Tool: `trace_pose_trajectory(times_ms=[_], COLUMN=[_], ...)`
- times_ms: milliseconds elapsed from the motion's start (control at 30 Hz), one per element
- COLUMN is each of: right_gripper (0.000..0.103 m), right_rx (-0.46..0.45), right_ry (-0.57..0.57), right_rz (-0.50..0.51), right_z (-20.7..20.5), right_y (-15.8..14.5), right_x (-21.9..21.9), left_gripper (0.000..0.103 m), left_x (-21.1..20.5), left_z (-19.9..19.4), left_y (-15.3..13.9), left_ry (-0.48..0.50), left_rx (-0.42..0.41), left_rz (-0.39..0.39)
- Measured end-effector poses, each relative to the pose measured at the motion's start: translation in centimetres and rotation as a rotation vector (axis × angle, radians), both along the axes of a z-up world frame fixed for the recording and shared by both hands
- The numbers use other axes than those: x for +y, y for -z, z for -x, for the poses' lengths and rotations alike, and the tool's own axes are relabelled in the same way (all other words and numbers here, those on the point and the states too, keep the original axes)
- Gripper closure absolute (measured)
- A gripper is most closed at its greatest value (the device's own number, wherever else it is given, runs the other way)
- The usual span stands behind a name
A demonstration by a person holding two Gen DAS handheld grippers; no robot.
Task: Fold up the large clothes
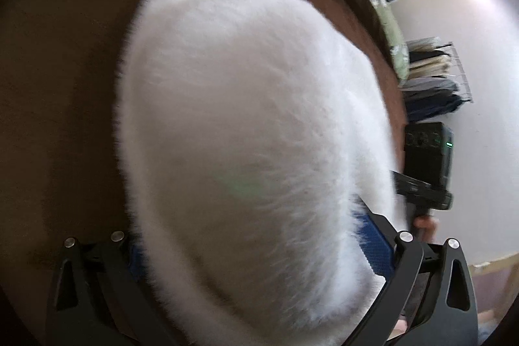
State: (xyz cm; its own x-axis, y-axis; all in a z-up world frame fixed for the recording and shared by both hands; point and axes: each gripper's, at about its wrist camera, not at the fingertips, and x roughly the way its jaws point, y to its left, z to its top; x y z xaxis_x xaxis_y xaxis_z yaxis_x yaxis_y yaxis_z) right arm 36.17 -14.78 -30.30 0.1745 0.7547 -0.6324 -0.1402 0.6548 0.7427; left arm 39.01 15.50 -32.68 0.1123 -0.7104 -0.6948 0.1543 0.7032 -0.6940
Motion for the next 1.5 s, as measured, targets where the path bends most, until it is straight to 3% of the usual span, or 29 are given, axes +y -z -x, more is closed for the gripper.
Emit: trace_pose_trajectory(times_ms=[167,267,333,467,533,567,700,933,1033,1267,1367,1433,1500], right_gripper=[0.008,0.020,0.030,0.043,0.048,0.050,0.054,0.054,0.054,0.054,0.053,0.052,0.051], right_rx=[-0.028,-0.055,-0.077,-0.127,-0.146,-0.154,-0.196,-0.260,-0.265,-0.176,-0.162,-0.158,-0.158], right_ry=[0.011,0.052,0.080,0.074,0.068,0.068,0.051,-0.001,-0.013,0.000,-0.005,-0.011,-0.016], right_rz=[0.075,0.109,0.116,0.151,0.154,0.142,0.101,0.115,0.118,0.123,0.113,0.115,0.112], right_z=[0.4,0.9,1.4,2.0,2.0,2.1,2.5,3.3,3.6,2.9,2.7,2.6,2.6], right_y=[-0.4,-0.6,-0.7,-1.8,-2.6,-3.0,-5.0,-7.8,-8.3,-4.8,-4.0,-3.7,-3.6], right_x=[0.8,0.5,0.1,0.2,-0.1,0.0,0.2,0.9,0.7,-1.1,-1.5,-1.4,-1.4], left_gripper=[0.006,0.008,0.025,0.036,0.048,0.049,0.056,0.063,0.063,0.059,0.047,0.027,0.021], left_x=[-1.2,-1.5,-1.9,-1.9,-1.9,-2.0,-2.0,-1.9,-2.2,-3.7,-3.8,-3.6,-3.5], left_z=[0.2,0.7,1.1,1.7,2.1,2.3,2.7,3.4,3.6,1.7,1.3,1.3,0.9], left_y=[0.4,0.1,0.0,-0.3,-0.7,-1.1,-2.2,-4.5,-5.1,-3.1,-2.8,-2.4,-1.9], left_ry=[-0.001,-0.008,-0.010,-0.039,-0.039,-0.040,-0.034,-0.017,-0.007,-0.011,0.006,0.018,0.019], left_rx=[-0.020,-0.046,-0.048,-0.060,-0.080,-0.095,-0.141,-0.190,-0.192,-0.122,-0.115,-0.111,-0.092], left_rz=[0.008,-0.034,-0.033,-0.032,-0.026,-0.028,-0.066,-0.118,-0.113,-0.101,-0.102,-0.154,-0.152])
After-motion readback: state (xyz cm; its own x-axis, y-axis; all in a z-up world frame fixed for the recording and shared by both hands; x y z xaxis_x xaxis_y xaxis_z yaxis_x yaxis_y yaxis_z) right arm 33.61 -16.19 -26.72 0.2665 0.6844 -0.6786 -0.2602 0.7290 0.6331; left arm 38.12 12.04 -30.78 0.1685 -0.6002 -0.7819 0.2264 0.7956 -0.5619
